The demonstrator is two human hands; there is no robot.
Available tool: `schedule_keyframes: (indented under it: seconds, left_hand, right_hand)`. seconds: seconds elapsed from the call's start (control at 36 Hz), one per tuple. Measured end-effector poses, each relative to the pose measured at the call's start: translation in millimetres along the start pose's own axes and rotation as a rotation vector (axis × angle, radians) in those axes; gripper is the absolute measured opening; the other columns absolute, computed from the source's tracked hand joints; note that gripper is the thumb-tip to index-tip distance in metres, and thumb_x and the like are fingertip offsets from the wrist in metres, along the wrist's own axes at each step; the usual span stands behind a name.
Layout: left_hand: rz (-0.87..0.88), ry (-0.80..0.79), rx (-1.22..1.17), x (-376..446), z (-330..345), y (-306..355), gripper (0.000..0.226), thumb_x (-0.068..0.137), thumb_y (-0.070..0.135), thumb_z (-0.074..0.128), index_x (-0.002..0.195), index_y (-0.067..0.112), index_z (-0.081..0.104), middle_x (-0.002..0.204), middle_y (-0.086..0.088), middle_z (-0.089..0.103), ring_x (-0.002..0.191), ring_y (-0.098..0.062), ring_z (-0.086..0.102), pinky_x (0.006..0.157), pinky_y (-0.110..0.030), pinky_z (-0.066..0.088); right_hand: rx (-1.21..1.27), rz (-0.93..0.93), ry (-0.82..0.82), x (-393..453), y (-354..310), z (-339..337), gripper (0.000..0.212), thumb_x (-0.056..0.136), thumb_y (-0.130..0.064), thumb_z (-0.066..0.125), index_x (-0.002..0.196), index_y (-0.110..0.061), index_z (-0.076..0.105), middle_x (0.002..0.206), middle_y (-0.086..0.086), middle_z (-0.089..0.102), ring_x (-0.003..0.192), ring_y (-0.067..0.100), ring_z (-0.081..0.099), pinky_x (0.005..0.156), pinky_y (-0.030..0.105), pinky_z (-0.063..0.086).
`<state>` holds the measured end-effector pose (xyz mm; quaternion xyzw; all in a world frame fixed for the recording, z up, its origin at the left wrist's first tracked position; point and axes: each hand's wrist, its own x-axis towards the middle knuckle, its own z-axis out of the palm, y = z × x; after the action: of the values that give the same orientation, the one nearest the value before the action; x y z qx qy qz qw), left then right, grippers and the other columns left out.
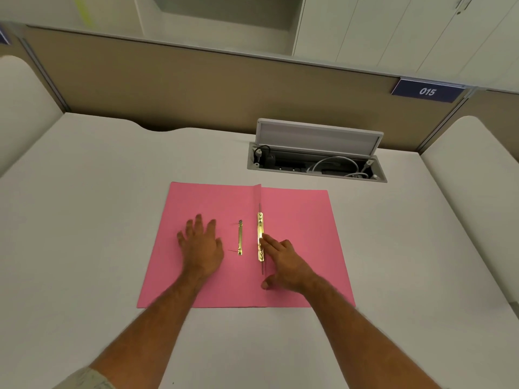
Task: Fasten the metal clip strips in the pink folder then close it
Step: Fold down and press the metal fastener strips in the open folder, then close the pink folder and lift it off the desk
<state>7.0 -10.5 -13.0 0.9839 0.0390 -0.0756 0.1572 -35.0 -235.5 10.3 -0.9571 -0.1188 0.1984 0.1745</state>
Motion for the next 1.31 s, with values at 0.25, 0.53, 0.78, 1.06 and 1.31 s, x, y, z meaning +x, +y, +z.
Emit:
schedule_keyframes:
  seconds: [0.25, 0.53, 0.78, 1.06, 1.31]
  left_hand:
    - [-0.474, 0.026, -0.126, 4.0, -29.7, -41.3, 0.063, 0.097, 0.036, 0.053, 0.149, 0.007, 0.033, 0.152, -0.029, 0.028, 0.140, -0.047, 0.028, 0.114, -0.059, 0.029]
    - [-0.634, -0.005, -0.163, 1.2, -41.6, -41.0, 0.059, 0.093, 0.041, 0.057, 0.140, 0.010, 0.038, 0.141, -0.025, 0.038, 0.129, -0.043, 0.040, 0.104, -0.057, 0.036]
    - [-0.664, -0.019, -0.265, -0.3, -49.7, -31.2, 0.063, 0.093, 0.041, 0.060, 0.142, 0.010, 0.036, 0.141, -0.025, 0.039, 0.129, -0.044, 0.040, 0.105, -0.055, 0.036]
    - [-0.657, 0.065, -0.587, 1.9, -91.4, -61.1, 0.045, 0.091, 0.023, 0.061, 0.125, -0.006, 0.054, 0.123, -0.027, 0.062, 0.115, -0.047, 0.057, 0.104, -0.053, 0.046]
    - [-0.519, 0.295, -0.568, -5.0, -128.1, -41.4, 0.017, 0.083, 0.009, 0.058, 0.088, 0.012, 0.074, 0.089, -0.009, 0.071, 0.083, -0.031, 0.055, 0.093, -0.044, 0.036]
  right_hand:
    - [-0.006, 0.031, -0.025, 2.1, -2.1, -1.2, 0.123, 0.066, -0.041, 0.089, 0.159, -0.018, 0.012, 0.167, -0.010, 0.009, 0.139, 0.025, 0.022, 0.115, 0.041, 0.037]
    - [-0.031, 0.044, -0.039, 2.4, -5.8, -4.0, 0.123, 0.066, -0.039, 0.090, 0.159, -0.016, 0.013, 0.167, -0.008, 0.011, 0.138, 0.027, 0.024, 0.114, 0.040, 0.037]
    - [-0.028, 0.066, -0.043, 0.9, -12.5, -7.0, 0.126, 0.067, -0.034, 0.090, 0.160, -0.017, 0.007, 0.167, -0.005, 0.013, 0.139, 0.029, 0.023, 0.113, 0.043, 0.039]
    - [0.009, 0.077, -0.033, -1.1, -14.6, -7.8, 0.127, 0.067, -0.031, 0.091, 0.160, -0.019, 0.005, 0.166, -0.006, 0.014, 0.140, 0.028, 0.023, 0.111, 0.043, 0.041]
    - [0.020, 0.093, -0.027, -3.8, -19.6, -7.3, 0.127, 0.064, -0.032, 0.090, 0.159, -0.016, 0.007, 0.165, -0.005, 0.018, 0.137, 0.029, 0.026, 0.109, 0.041, 0.041]
